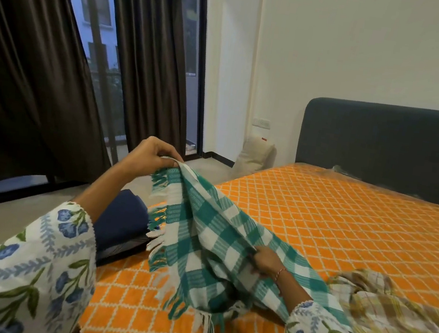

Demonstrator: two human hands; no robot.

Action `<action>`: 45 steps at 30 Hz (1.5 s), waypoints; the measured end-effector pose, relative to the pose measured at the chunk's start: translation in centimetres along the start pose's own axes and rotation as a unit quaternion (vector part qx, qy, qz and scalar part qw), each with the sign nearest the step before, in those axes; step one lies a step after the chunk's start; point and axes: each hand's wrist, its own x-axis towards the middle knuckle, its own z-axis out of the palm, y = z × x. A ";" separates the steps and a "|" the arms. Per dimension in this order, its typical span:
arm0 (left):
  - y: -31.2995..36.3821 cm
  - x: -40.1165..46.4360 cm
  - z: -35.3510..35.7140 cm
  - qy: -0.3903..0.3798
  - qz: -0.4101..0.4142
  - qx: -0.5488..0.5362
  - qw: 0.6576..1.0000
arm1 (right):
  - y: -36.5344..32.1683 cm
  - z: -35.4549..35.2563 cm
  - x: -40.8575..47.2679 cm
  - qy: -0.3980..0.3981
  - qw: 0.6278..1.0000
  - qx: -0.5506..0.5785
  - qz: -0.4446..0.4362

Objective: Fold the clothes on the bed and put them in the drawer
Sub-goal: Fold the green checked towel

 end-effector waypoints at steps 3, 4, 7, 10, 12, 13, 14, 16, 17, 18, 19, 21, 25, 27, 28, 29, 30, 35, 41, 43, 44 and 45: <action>-1.8 0.1 -0.1 0.026 -0.018 0.041 0.999 | 0.3 -1.5 -0.4 0.201 0.979 0.025 0.013; -2.4 0.1 -0.1 0.037 -0.022 0.070 0.997 | 0.5 -2.3 -0.8 0.261 0.965 0.027 0.019; -3.8 0.0 0.5 0.060 -0.049 0.151 0.986 | 0.7 -5.2 -1.6 0.350 0.936 -0.025 -0.010; -4.4 -0.4 1.6 0.080 -0.082 0.219 0.969 | 0.4 -8.1 -1.2 0.356 0.931 -0.052 -0.056; -4.4 -0.5 2.2 0.092 -0.093 0.256 0.958 | 0.0 -10.3 -0.8 0.353 0.931 -0.047 -0.075; -4.4 -0.4 2.3 0.099 -0.097 0.268 0.953 | -0.7 -11.5 -0.7 0.357 0.929 -0.050 -0.079; -4.3 -0.1 2.2 0.100 -0.101 0.280 0.949 | -1.6 -13.0 -0.7 0.363 0.926 -0.058 -0.081; -3.7 1.2 1.9 0.113 -0.094 0.308 0.940 | -4.4 -16.1 -0.9 0.397 0.910 -0.072 -0.093; -3.0 2.2 1.4 0.136 -0.086 0.315 0.935 | -6.3 -17.8 -1.1 0.422 0.898 -0.073 -0.104; -2.1 3.1 0.9 0.167 -0.083 0.316 0.930 | -8.0 -19.2 -1.3 0.446 0.886 -0.061 -0.112; -1.2 4.3 0.2 0.209 -0.090 0.304 0.925 | -9.8 -20.9 -1.4 0.470 0.874 -0.043 -0.117; 0.4 6.5 -1.4 0.274 -0.148 0.215 0.926 | -12.5 -23.4 -1.3 0.483 0.868 -0.027 -0.112; 3.2 10.7 -5.0 0.338 -0.155 -0.058 0.927 | -16.6 -27.3 -1.8 0.498 0.857 -0.022 -0.131; 4.6 11.5 -6.6 0.400 -0.063 -0.047 0.913 | -17.8 -28.9 -2.0 0.545 0.820 0.016 -0.175; 4.9 11.5 -7.0 0.412 -0.029 -0.023 0.910 | -17.9 -29.5 -2.1 0.544 0.819 0.013 -0.183; 5.0 11.3 -7.1 0.402 -0.013 0.011 0.915 | -18.0 -29.8 -2.2 0.526 0.832 -0.008 -0.174; 4.8 11.0 -7.0 0.381 -0.014 0.048 0.923 | -18.1 -30.0 -2.3 0.509 0.846 -0.029 -0.158; 6.0 10.4 -5.7 0.440 -0.080 0.042 0.894 | -18.4 -28.9 -2.6 0.587 0.791 -0.063 -0.162; 8.9 11.5 -4.3 0.293 -0.066 -0.011 0.954 | -19.2 -28.8 -3.7 0.405 0.875 -0.073 -0.256; 11.4 11.5 -1.9 0.161 -0.003 -0.091 0.983 | -20.3 -27.4 -4.5 0.378 0.872 -0.085 -0.300; 12.7 11.5 -0.4 0.083 0.025 -0.112 0.990 | -20.9 -26.6 -4.9 0.366 0.870 -0.095 -0.318; 14.1 11.4 0.9 0.015 0.047 -0.116 0.992 | -21.5 -26.0 -5.2 0.355 0.868 -0.105 -0.332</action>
